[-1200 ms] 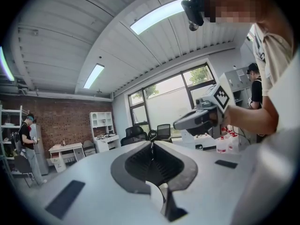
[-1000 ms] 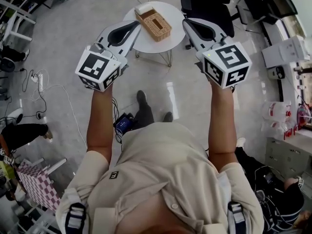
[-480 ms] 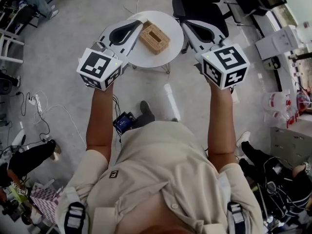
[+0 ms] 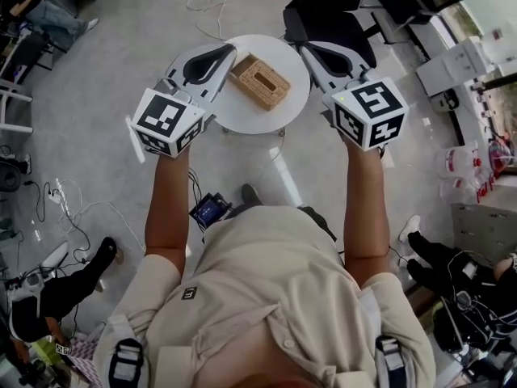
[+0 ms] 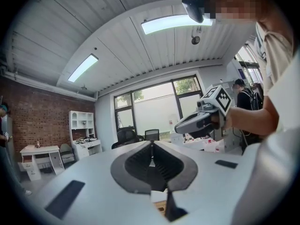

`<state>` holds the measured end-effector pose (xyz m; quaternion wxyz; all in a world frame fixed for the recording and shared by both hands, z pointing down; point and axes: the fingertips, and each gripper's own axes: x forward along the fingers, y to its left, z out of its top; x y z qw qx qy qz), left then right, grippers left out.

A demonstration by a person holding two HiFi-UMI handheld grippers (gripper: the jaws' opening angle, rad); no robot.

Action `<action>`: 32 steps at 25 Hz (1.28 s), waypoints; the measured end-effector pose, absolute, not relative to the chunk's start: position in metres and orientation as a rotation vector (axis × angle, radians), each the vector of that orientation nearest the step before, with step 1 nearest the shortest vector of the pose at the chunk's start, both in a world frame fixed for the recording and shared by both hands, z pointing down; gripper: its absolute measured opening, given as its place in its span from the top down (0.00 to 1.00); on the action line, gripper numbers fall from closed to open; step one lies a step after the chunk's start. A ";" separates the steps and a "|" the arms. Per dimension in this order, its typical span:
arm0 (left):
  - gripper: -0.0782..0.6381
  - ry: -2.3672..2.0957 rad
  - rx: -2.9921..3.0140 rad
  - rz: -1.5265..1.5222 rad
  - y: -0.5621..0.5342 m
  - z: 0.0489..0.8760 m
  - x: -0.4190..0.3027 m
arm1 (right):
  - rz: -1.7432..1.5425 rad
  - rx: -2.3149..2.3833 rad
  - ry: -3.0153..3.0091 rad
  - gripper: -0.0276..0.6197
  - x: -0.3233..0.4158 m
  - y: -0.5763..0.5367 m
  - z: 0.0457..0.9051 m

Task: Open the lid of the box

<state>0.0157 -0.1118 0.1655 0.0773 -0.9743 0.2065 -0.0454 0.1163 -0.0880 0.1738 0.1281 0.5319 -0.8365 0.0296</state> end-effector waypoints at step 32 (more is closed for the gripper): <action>0.87 0.816 -2.977 -0.192 -0.218 0.209 -0.013 | 0.143 1.300 -2.529 0.97 0.089 -0.214 0.223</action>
